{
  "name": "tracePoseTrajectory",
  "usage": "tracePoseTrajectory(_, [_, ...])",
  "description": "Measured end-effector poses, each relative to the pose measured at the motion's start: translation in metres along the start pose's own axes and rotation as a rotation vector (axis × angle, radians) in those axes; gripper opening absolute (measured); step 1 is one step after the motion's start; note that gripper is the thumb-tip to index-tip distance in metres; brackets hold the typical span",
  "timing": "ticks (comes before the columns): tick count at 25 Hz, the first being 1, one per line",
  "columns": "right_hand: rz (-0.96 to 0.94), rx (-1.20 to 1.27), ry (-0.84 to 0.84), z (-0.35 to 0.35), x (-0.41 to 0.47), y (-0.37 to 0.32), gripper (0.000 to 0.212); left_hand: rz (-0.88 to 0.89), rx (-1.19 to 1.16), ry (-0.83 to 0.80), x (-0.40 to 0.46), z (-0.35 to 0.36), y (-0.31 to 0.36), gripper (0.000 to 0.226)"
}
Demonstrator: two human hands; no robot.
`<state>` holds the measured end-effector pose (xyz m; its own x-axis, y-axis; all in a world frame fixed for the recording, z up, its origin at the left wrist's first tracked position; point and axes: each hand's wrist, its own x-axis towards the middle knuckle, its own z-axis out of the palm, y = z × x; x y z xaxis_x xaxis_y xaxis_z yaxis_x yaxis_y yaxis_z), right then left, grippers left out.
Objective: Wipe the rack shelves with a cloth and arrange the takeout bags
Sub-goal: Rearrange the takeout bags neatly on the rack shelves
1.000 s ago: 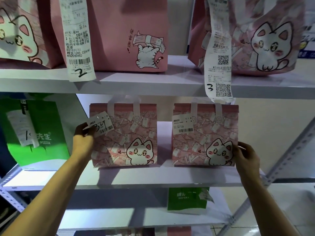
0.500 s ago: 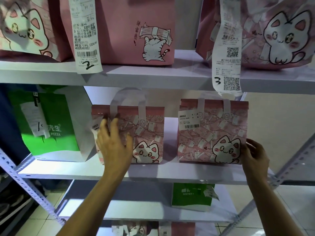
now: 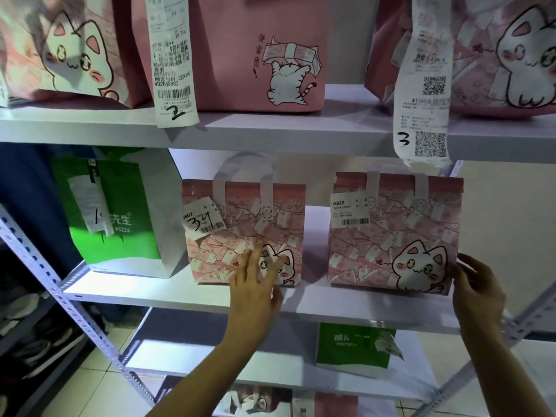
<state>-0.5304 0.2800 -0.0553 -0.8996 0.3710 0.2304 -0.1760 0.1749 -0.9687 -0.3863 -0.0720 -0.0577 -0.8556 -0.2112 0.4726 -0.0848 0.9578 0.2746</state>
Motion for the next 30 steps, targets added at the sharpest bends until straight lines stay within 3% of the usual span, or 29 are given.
tracePoseTrajectory(7, [0.020,-0.032,-0.013,-0.003,0.000,0.012,0.033,-0.106,0.097,-0.155,-0.028,0.031,-0.011,0.079])
tracePoseTrajectory(19, [-0.008,-0.065,-0.038,0.001,0.002,0.006,0.028,-0.074,0.081,-0.180,-0.001,0.025,-0.029,0.066])
tracePoseTrajectory(26, [0.093,-0.007,-0.040,-0.002,-0.003,0.011,0.016,-0.112,-0.021,-0.164,0.004,0.022,-0.005,0.067])
tracePoseTrajectory(30, [0.084,0.018,-0.019,-0.010,-0.015,0.008,0.016,-0.019,-0.100,-0.205,0.009,0.016,0.021,0.060])
